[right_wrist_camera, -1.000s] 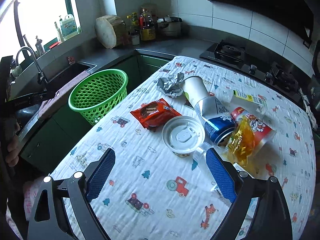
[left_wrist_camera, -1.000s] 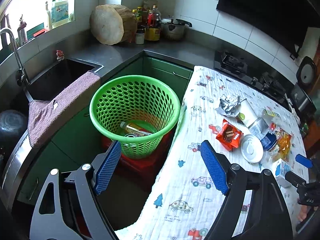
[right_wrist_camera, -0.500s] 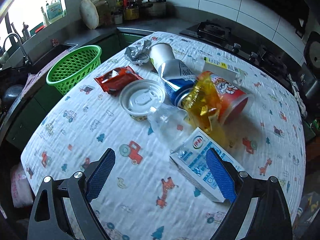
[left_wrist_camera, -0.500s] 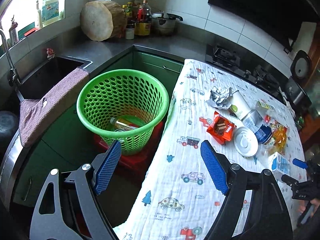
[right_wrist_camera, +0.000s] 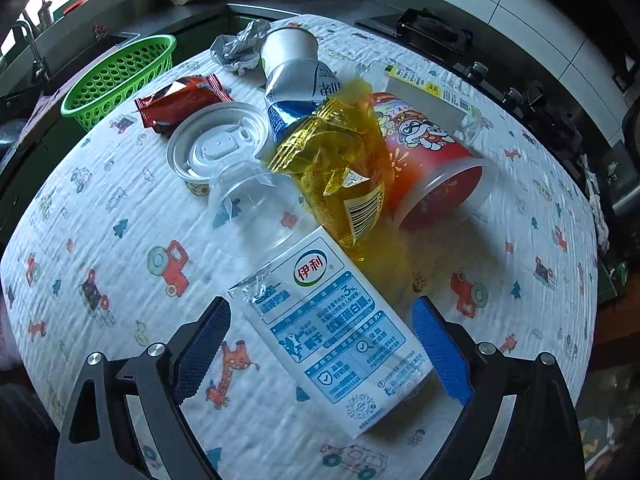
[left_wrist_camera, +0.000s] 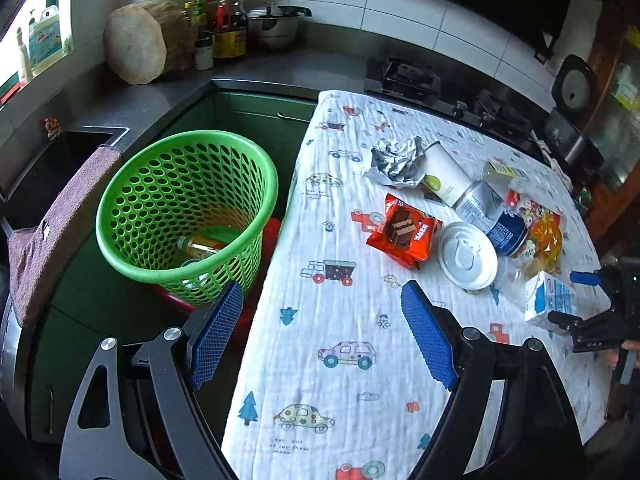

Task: Collect trash
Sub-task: 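Grasp the white milk carton with the right tool while the left tool grasps the red snack wrapper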

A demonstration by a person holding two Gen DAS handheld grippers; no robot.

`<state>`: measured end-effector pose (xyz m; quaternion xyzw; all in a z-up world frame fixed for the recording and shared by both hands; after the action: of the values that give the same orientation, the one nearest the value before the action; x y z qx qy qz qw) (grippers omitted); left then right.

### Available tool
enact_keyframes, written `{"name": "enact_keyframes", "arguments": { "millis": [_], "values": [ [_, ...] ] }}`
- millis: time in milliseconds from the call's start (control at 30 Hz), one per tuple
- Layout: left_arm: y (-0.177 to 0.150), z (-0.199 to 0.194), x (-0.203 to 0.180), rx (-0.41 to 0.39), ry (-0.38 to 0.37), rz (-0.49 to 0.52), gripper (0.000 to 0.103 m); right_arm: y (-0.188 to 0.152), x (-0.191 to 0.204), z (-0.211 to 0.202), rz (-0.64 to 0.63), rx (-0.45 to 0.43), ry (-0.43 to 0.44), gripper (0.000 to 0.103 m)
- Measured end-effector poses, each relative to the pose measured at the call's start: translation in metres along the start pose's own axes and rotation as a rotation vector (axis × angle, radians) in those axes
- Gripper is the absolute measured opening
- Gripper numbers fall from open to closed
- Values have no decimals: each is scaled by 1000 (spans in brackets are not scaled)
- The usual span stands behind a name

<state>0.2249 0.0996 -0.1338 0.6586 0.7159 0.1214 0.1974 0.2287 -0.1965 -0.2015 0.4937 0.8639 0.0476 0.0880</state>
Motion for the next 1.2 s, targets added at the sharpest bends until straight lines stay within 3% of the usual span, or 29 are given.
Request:
{"name": "enact_keyframes", "arguments": {
  "millis": [400,667,867,1000,1133,1200],
  "values": [
    [26,41,-38,61,-31,146,81,1,2,33,-90,74,-31,89],
    [55,78,-79,81,-62,274,87,-7,8,29,-74,84,-69,76],
    [65,107,-102,121,-104,356,87,-17,23,20,-29,101,-8,72],
    [66,122,-106,142,-107,381,85,-25,36,15,-5,106,20,72],
    [68,136,-107,166,-125,389,72,-27,45,14,21,104,59,71],
    [68,142,-107,178,-133,387,71,-28,50,14,25,103,55,71]
  ]
}}
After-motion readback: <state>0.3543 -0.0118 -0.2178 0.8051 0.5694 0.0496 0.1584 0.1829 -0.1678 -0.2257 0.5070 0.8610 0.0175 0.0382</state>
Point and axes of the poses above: each gripper's, at about its wrist camera, not at the fingertips, and z roughly the way its jaws point, x to its left, y to its top, the point moved 10 cm from there along z, roughly the way its jaws point, and after that the axes turned 12 degrees about x, right-handed, at the moved point
